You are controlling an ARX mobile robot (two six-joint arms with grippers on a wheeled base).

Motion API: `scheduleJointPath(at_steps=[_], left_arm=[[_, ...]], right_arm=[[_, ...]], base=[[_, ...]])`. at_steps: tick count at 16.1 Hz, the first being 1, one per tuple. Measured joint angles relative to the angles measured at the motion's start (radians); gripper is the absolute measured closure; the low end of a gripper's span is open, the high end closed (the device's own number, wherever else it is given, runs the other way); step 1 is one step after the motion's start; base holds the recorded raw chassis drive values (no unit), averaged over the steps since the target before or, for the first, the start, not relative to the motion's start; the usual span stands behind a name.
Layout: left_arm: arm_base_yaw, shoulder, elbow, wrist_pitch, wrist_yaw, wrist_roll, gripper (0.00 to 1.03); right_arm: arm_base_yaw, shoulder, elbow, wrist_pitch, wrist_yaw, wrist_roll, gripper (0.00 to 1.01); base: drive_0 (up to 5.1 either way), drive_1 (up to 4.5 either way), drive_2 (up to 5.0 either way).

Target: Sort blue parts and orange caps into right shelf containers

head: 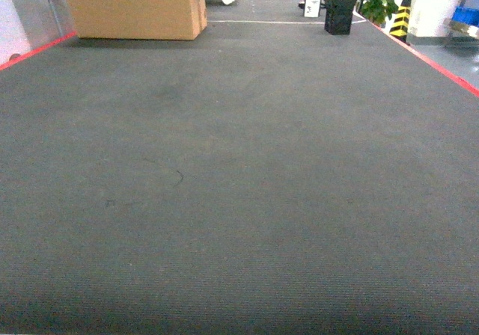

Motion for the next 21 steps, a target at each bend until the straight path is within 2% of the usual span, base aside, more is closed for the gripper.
scheduleJointPath(at_steps=[21], left_arm=[[0.000,0.000,0.000,0.000,0.000,0.000,0.60]], right_arm=[[0.000,0.000,0.000,0.000,0.000,0.000,0.57]], base=[[-1.6,-1.62,-1.6]])
